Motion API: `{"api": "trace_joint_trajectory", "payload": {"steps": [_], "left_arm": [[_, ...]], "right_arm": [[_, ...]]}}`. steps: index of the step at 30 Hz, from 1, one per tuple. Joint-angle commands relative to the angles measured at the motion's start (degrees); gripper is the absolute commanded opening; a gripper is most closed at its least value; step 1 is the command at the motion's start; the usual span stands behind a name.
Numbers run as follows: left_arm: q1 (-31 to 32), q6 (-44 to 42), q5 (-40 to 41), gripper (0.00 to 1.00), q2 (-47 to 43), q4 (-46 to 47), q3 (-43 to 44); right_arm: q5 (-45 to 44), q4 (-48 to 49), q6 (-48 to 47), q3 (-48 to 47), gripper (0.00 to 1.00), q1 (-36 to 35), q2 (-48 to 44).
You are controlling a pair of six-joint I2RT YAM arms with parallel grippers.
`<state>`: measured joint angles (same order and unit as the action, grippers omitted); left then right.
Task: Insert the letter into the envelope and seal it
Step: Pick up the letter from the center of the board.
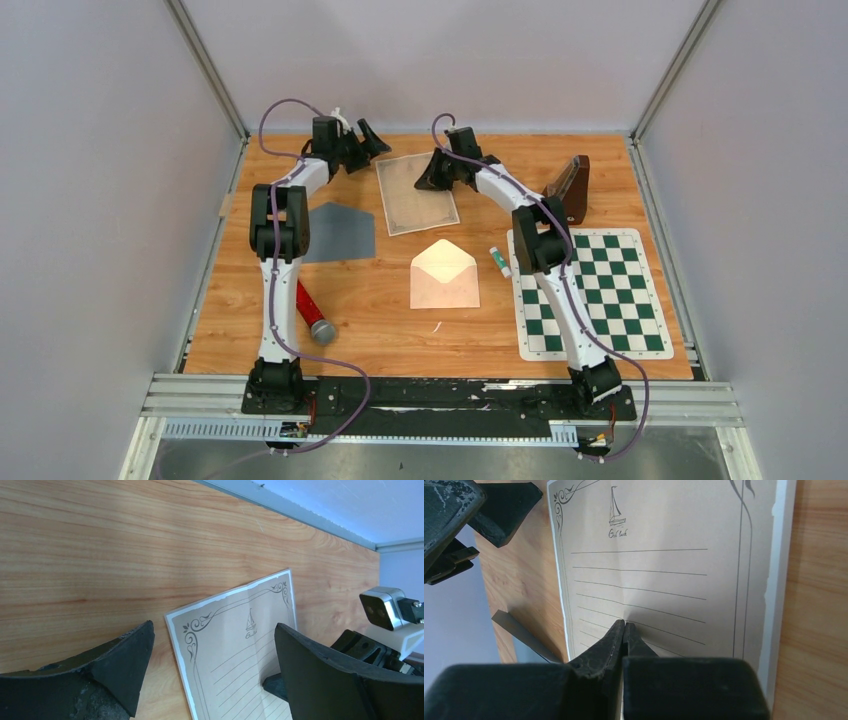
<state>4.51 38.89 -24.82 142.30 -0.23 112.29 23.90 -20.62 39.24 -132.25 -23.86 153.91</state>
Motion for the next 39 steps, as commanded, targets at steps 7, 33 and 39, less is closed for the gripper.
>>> {"api": "trace_joint_trajectory", "payload": {"steps": [7,33,39], "left_arm": [[1.2,3.7,-6.8,0.94,2.3,6.2,-2.4],[-0.8,-1.2,-8.1,0.88,-13.3,-6.1,-18.1],[-0.8,1.0,-9.9,0.88,-16.1,-3.3,-26.4]], "right_arm": [[0.0,-4.8,-2.3,3.7,0.00,-0.6,-1.1],[2.1,-4.2,-3.2,5.0,0.00,-0.1,-1.4],[2.3,-4.2,-3.1,4.9,0.00,-0.1,-1.5]]}}
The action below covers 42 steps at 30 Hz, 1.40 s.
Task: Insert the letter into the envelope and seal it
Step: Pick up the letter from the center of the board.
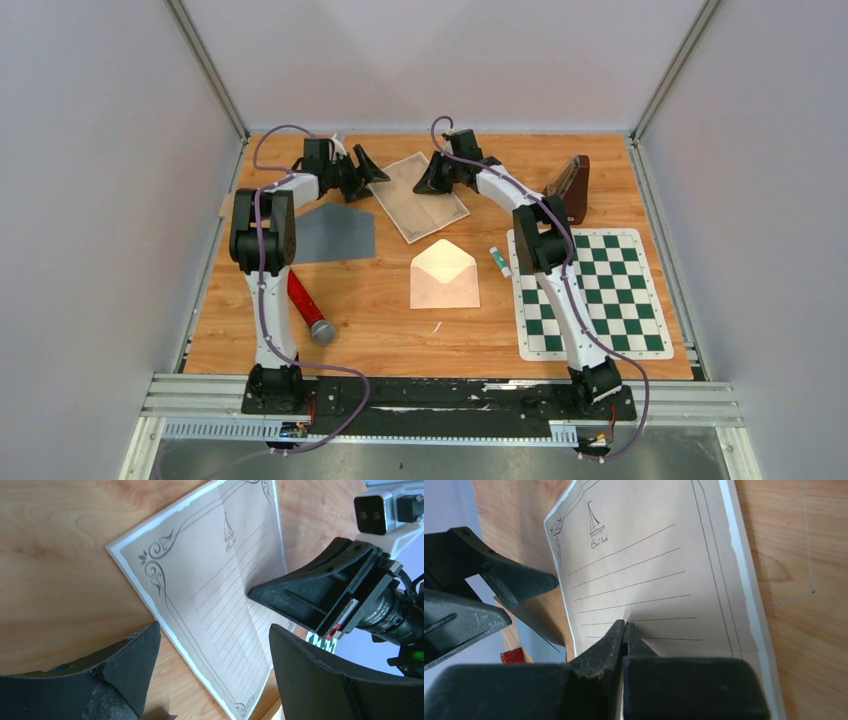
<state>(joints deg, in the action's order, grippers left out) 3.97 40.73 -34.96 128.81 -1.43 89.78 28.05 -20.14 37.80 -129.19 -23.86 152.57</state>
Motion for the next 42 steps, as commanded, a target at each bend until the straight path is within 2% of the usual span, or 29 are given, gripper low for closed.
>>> {"api": "trace_joint_trajectory", "payload": {"steps": [1,9,13,17,25,28,31,33,37,42], "left_arm": [[-0.2,-0.7,0.5,0.88,-2.7,-2.1,-4.2],[0.1,-1.3,1.9,0.89,-5.0,-5.7,-4.8],[0.3,0.3,2.1,0.90,-3.4,-5.5,-5.3],[0.4,4.9,-0.7,0.92,-0.5,0.1,-6.4],[0.2,17.7,-7.3,0.92,1.2,19.7,-8.7],[0.0,13.9,-6.4,0.91,-0.9,13.8,-7.7],[-0.2,8.2,-4.4,0.90,-5.1,1.3,-7.0],[-0.3,5.4,-3.7,0.90,-7.4,-3.4,-8.1],[-0.1,2.9,-3.5,0.90,-11.1,-6.0,-11.3],[1.1,1.4,-4.6,0.90,-11.3,-6.9,-11.1]], "right_arm": [[-1.9,-4.7,-1.7,1.8,0.00,-0.1,-0.1],[-2.0,-4.7,-1.4,2.5,0.00,-0.1,0.0],[-1.5,-4.7,-1.3,3.5,0.00,-0.1,-0.2],[-1.0,-4.7,-1.2,4.1,0.00,-0.1,-0.4],[-0.4,-4.5,-1.3,4.2,0.00,-0.1,-0.8],[-0.4,-4.4,-1.3,3.7,0.00,0.0,-0.8],[-1.5,-4.4,-1.1,3.2,0.00,0.2,-0.6],[-2.3,-4.4,-0.5,3.1,0.00,0.4,-0.2],[-4.1,-4.6,1.3,3.6,0.00,0.7,0.0],[-7.5,-5.4,3.8,2.9,0.00,1.1,0.3]]}}
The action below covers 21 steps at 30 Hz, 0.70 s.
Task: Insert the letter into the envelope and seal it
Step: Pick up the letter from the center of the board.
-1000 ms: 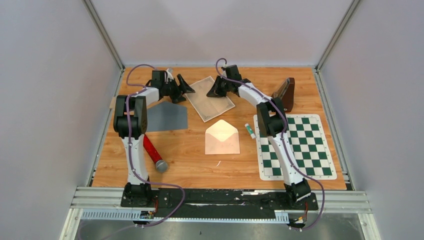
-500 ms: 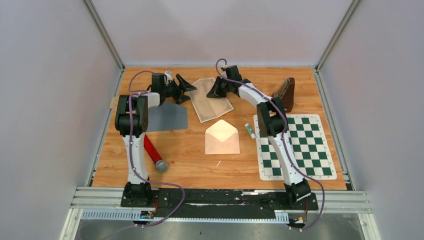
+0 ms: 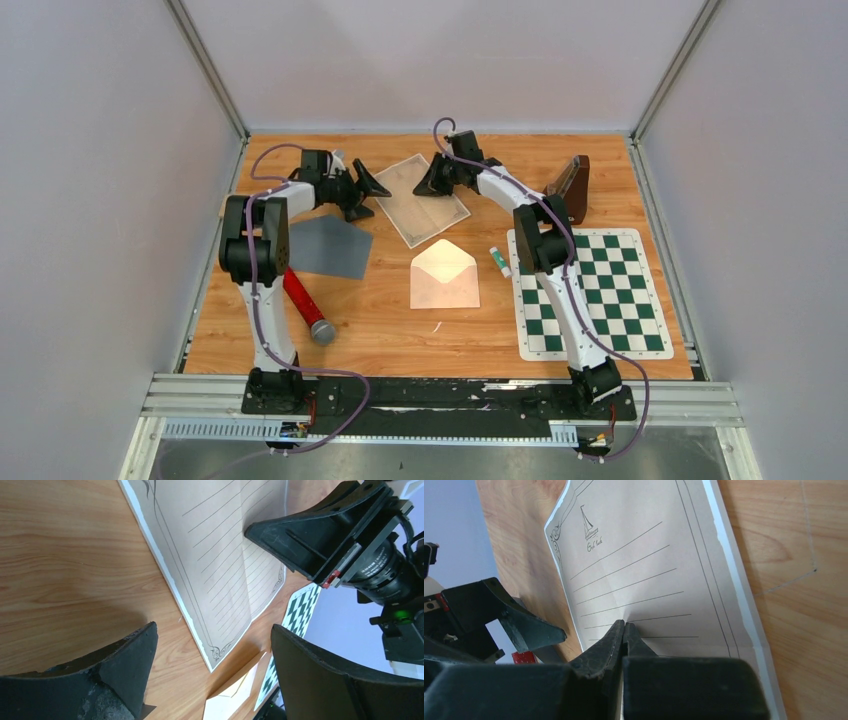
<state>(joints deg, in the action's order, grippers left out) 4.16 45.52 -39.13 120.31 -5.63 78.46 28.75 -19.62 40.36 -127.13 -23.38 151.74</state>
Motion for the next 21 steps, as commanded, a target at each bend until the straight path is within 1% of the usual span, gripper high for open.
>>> {"api": "trace_joint_trajectory", "payload": {"steps": [1,4,6,9,13,14,15,17,18,20,21], "left_arm": [[1.2,-3.7,-0.5,0.90,-2.2,-3.1,0.7],[3.1,-3.7,-0.6,0.90,-1.0,-4.8,2.7],[4.2,-3.8,0.2,0.90,-0.4,-5.9,3.4],[5.4,-3.4,1.5,0.90,0.0,-7.0,3.3],[5.8,-2.7,3.5,0.90,-0.3,-8.0,1.9],[5.8,-2.8,3.6,0.90,-0.6,-8.2,1.4],[5.7,-2.8,3.7,0.90,-0.8,-8.2,1.3],[5.6,-2.4,3.6,0.90,-1.3,-7.7,0.6],[5.5,-1.8,3.6,0.90,-1.6,-7.0,0.0],[5.4,-0.9,3.3,0.91,-1.6,-5.9,-0.8],[5.3,-0.6,3.0,0.91,-1.6,-5.0,-1.2]], "right_arm": [[-9.6,-6.4,1.8,0.5,0.00,0.6,1.1],[-14.4,-8.8,6.1,-0.6,0.00,0.6,1.0],[-15.0,-9.4,7.9,-0.9,0.00,0.7,0.8],[-13.8,-9.5,9.0,-1.6,0.00,0.7,0.1],[-10.3,-8.8,6.5,-6.0,0.00,1.2,-3.1],[-9.3,-8.4,5.6,-6.5,0.06,1.7,-4.6],[-8.3,-7.9,4.8,-6.3,0.16,2.3,-6.5],[-5.2,-6.8,2.4,-4.7,0.43,3.9,-10.8],[-3.2,-6.2,0.7,-3.2,0.53,4.5,-12.6],[1.8,-5.6,-4.4,0.4,0.66,6.7,-15.3],[4.2,-5.6,-6.7,2.4,0.71,7.8,-16.4]]}}
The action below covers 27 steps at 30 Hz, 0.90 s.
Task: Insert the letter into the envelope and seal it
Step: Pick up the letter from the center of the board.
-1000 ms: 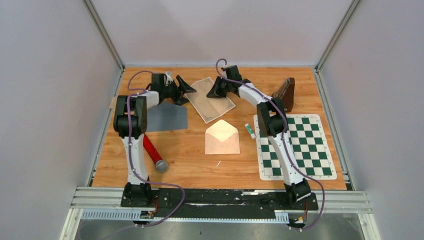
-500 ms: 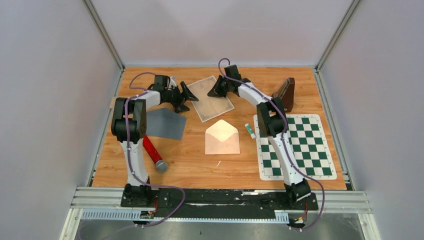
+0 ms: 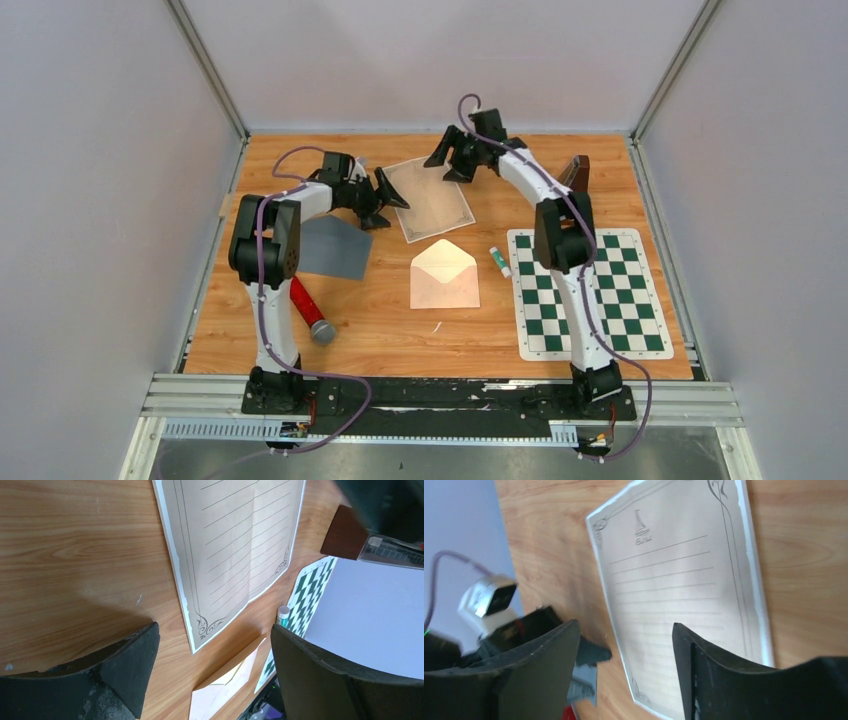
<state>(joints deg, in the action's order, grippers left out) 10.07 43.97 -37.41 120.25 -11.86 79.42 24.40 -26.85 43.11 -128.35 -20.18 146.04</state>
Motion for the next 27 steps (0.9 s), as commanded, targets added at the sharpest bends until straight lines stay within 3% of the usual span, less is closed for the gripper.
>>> {"api": "trace_joint_trajectory", "payload": {"steps": [1,5,6,8,11,15,22,27], "left_arm": [[-0.6,1.7,1.2,0.91,-1.2,1.5,-2.2],[-0.5,3.8,0.4,0.91,0.0,4.2,-2.9],[-0.3,4.0,0.2,0.91,0.4,4.7,-2.9],[0.0,4.3,0.1,0.91,1.4,5.2,-2.8],[0.5,4.8,-0.3,0.91,2.8,6.1,-2.7],[1.5,4.8,-0.4,0.91,4.6,6.6,-2.1],[2.7,5.1,0.0,0.91,6.3,6.4,-0.4],[2.8,5.2,-0.1,0.91,6.0,6.5,-0.4]], "right_arm": [[11.4,1.6,-12.1,6.1,0.74,5.9,-11.7],[14.2,-0.6,-20.1,14.1,0.85,10.2,-14.3],[13.5,-2.2,-21.7,15.0,0.96,10.8,-14.3],[13.2,-4.9,-24.2,16.0,1.00,11.9,-13.6],[12.6,-5.3,-24.6,19.4,1.00,12.5,-13.4],[19.6,-5.2,-23.1,21.7,0.99,12.3,-11.9],[28.6,-1.8,-18.5,25.0,0.83,10.8,-10.5],[36.0,0.8,-16.0,27.4,0.77,10.5,-10.5]]}}
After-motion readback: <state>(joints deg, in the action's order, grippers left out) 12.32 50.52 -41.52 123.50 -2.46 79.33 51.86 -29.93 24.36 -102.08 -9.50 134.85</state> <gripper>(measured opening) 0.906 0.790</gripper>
